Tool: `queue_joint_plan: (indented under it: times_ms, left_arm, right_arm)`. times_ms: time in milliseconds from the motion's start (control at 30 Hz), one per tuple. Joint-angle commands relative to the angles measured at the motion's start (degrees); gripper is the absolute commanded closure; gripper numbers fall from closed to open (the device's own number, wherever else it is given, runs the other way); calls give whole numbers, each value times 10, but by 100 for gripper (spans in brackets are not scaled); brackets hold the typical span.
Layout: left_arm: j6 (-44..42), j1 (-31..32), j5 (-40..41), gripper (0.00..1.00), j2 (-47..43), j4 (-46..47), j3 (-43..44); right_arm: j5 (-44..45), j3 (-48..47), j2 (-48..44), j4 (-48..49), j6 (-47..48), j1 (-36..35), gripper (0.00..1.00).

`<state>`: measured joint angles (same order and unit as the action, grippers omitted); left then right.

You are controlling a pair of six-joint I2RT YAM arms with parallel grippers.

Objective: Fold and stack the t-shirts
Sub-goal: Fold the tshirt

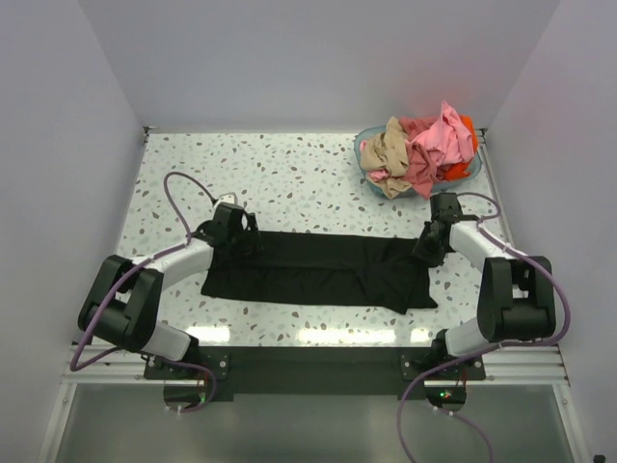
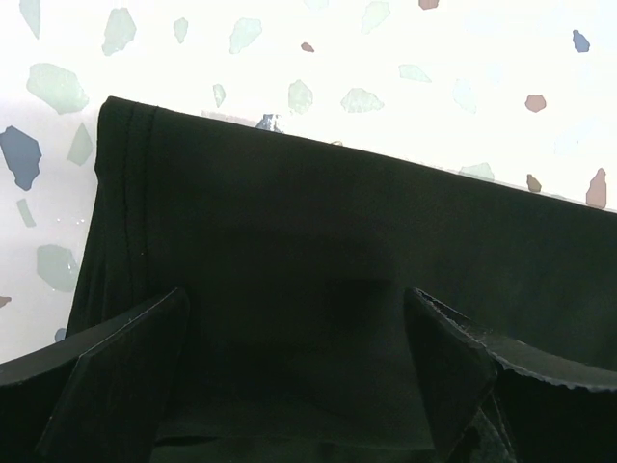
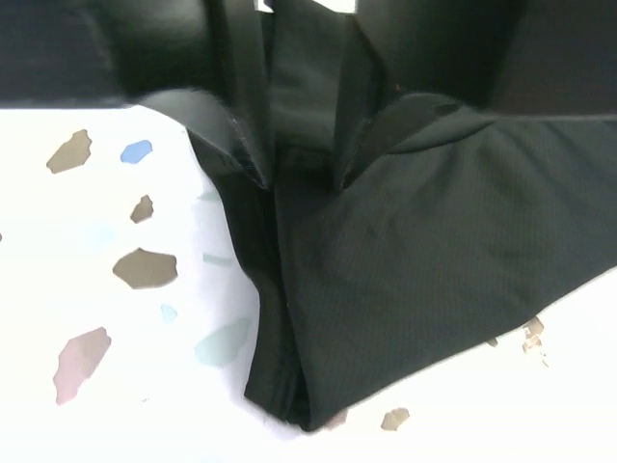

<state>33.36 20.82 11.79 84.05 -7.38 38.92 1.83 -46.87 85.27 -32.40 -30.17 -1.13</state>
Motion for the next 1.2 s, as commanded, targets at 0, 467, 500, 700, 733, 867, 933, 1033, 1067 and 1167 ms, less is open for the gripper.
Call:
queue_joint_plan:
  times_ms: [0,467,500,700,733,867,933,1033,1067,1167]
  left_arm:
    - [-8,4,16,2,6,19,-10]
    - [-15,4,50,0,23,22,-31]
    - [-15,4,49,0,24,24,-30]
    - [-17,4,50,0,30,23,-26]
    - [-17,4,50,0,30,23,-27]
    - [-19,4,49,0,30,21,-26]
    - [-19,4,48,0,30,20,-25]
    - [-20,4,46,0,30,19,-25]
    - [-20,4,46,0,30,18,-25]
    - [-20,4,45,0,29,18,-25]
  right_arm:
    - [2,-26,9,23,5,6,72]
    - [27,-68,13,-3,37,41,100]
    - [27,-79,14,-6,42,46,100]
    - [14,-116,53,-12,55,50,100]
    - [13,-124,59,-12,56,51,100]
    - [28,-138,84,-11,66,51,100]
    - [34,-141,78,-15,73,51,99]
    - [59,-129,27,-17,80,50,71]
    - [63,-123,4,-17,80,49,61]
    - [83,-96,-91,-14,83,35,40]
